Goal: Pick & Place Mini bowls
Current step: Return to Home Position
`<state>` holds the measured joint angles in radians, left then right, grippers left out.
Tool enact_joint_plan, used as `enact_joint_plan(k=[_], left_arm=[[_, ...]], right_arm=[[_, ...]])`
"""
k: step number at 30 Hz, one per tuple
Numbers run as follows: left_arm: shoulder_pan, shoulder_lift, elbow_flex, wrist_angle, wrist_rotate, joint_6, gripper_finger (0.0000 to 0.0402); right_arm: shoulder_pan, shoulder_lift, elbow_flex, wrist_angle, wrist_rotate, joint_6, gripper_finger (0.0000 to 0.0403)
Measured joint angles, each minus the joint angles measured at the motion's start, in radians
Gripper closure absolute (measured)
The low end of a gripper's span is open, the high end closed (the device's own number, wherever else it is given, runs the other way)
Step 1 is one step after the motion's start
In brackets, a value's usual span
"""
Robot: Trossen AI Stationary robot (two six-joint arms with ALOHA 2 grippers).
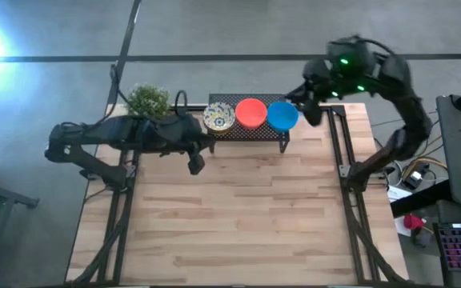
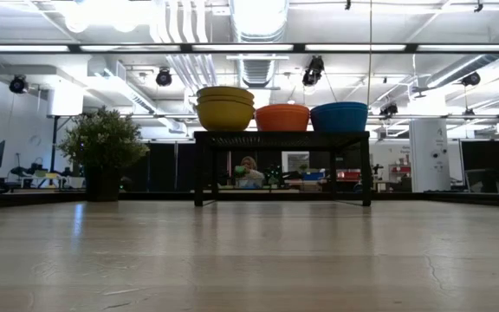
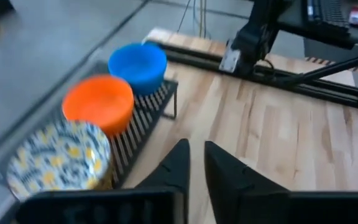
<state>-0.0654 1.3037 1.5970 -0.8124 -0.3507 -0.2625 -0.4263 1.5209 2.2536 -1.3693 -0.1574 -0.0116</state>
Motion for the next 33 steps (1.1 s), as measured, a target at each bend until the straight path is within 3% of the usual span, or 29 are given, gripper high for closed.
enact_joint_plan(k=[4,14,24,33], left_arm=[[0.001,-0.019,0.044,-0.001,-0.009,0.101,0.0396],[0.005,-0.190,-0.001,0.008,-0.016,0.201,0.0401],[0.005,-0.464,-0.356,0.288,-0.001,0.236,0.0401],[0.005,-0.738,-0.609,0.493,0.048,0.227,0.0401]], right_arm=[[0.086,-0.073,0.000,-0.001,0.002,-0.003,0.0394],[0.239,-0.255,-0.153,0.036,0.002,0.001,0.0394],[0.300,-0.496,-0.551,0.313,-0.037,0.046,0.0394],[0.300,-0.743,-0.787,0.502,-0.105,0.092,0.0394]])
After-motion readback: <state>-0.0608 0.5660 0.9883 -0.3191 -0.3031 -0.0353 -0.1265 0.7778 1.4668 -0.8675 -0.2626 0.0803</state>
